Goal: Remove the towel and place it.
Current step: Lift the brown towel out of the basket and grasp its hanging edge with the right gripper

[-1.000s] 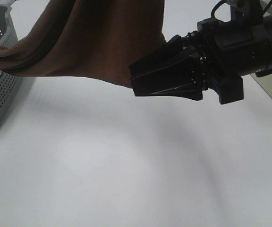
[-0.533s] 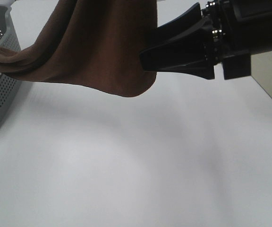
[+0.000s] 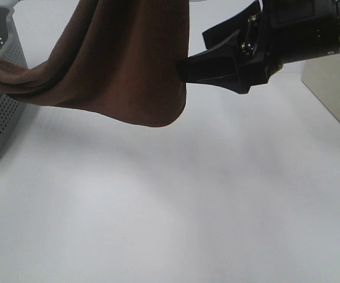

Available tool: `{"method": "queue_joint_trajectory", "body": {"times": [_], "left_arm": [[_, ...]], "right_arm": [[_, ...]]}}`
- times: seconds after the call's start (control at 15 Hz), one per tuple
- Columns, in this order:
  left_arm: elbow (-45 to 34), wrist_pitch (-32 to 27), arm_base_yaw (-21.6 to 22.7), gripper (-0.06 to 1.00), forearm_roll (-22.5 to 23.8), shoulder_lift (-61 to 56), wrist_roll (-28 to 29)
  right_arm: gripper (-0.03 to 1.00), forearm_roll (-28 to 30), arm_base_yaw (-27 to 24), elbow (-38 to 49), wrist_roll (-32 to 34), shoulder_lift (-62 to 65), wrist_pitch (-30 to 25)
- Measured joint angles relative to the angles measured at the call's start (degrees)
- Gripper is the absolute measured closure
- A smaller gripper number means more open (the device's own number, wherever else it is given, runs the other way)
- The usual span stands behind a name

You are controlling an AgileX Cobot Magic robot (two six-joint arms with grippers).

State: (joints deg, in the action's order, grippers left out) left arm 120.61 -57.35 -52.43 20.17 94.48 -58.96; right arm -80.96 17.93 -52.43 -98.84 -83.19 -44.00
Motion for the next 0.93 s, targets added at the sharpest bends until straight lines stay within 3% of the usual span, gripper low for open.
{"method": "queue_joint_trajectory", "body": {"times": [0.13, 0.33, 0.73, 0.93], "left_arm": [[0.0, 0.1, 0.0, 0.94, -0.1, 0.0, 0.1], [0.0, 0.7, 0.0, 0.94, -0.1, 0.0, 0.1], [0.0, 3.2, 0.0, 0.94, -0.1, 0.0, 1.1], [0.0, 2.8, 0.0, 0.94, 0.1, 0.0, 2.5]], "right_arm": [[0.13, -3.7, 0.0, -2.3, -2.1, -3.6, -11.8], [0.13, -4.8, 0.1, -3.1, -2.9, -8.4, -23.1], [0.18, -2.0, 0.1, -3.2, -2.9, -9.5, -24.9], [0.32, -0.5, 0.1, -3.2, -1.3, -9.5, -19.3]]}}
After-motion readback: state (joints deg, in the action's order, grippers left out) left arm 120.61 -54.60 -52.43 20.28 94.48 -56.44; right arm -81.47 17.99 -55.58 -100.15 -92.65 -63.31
